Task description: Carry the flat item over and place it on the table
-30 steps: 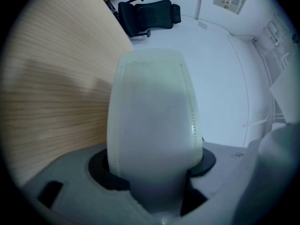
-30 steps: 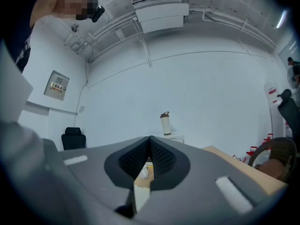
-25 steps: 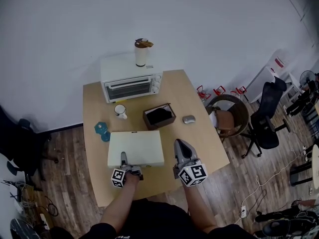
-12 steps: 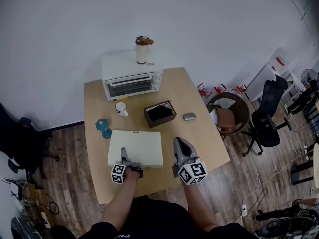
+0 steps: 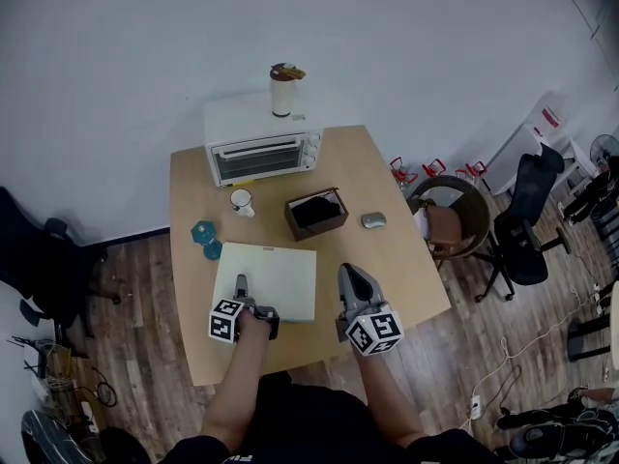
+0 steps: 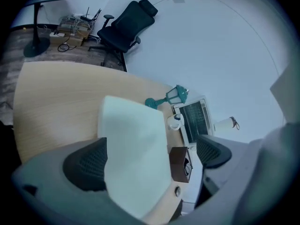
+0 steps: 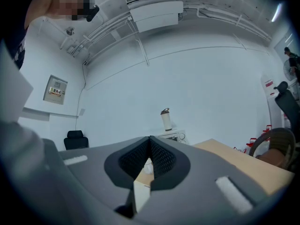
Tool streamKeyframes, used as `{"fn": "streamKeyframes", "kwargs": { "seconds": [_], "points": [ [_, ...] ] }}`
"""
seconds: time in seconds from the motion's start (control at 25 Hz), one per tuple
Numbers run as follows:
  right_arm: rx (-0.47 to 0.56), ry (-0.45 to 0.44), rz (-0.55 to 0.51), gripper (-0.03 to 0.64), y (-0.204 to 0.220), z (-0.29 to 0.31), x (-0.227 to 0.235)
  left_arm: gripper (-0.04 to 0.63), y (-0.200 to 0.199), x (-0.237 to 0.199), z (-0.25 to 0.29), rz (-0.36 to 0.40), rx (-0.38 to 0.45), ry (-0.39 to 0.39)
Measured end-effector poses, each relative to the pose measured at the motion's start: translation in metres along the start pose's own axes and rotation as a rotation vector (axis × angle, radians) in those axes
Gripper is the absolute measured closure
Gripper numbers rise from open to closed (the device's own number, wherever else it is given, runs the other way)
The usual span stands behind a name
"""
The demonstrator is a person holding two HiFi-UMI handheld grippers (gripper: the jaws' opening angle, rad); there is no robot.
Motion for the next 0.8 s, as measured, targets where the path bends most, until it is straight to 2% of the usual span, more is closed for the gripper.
{"fn": "streamKeyframes", "kwargs": {
  "seconds": [0.24,0.32,0.4,0.56,0.64,0.72,0.8],
  "points": [
    [-0.002,-0.022,0.001,0.611,0.000,-0.004,-0.004,0.021,-0.002,0.029,-0.009,-0.057,0.018,0.145],
    [-0.001,-0.029,-0.001,0.611,-0.001,-0.006,-0.006,0.025,-0.001,0.039,-0.011,-0.093,0.024,0.222],
    [0.002,-0.031,-0.005,0.611,-0.004,-0.005,-0.006,0.026,0.001,0.059,-0.008,-0.108,0.023,0.358],
    [0.016,-0.038,-0.017,0.611,-0.009,-0.002,-0.006,0.029,0.002,0.107,-0.004,-0.117,0.029,0.690],
    [0.023,-0.042,-0.029,0.611,-0.014,0.000,-0.008,0.038,-0.001,0.124,-0.005,-0.126,0.038,0.811],
    [0.031,-0.037,-0.050,0.611,-0.019,0.004,-0.008,0.060,0.000,0.132,-0.006,-0.148,0.039,0.852],
    [0.045,-0.036,-0.073,0.611,-0.026,0.011,-0.008,0.067,0.002,0.137,-0.007,-0.155,0.039,0.843]
  ]
}}
Point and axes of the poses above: the fingertips, and each gripper's own axes: z forward along the fingers, x to its right, y out of its underside, the point moved 8 cm from there along -z, backward along the fingers, and after that the axes turned 15 degrees about y, right-handed, at the moved point
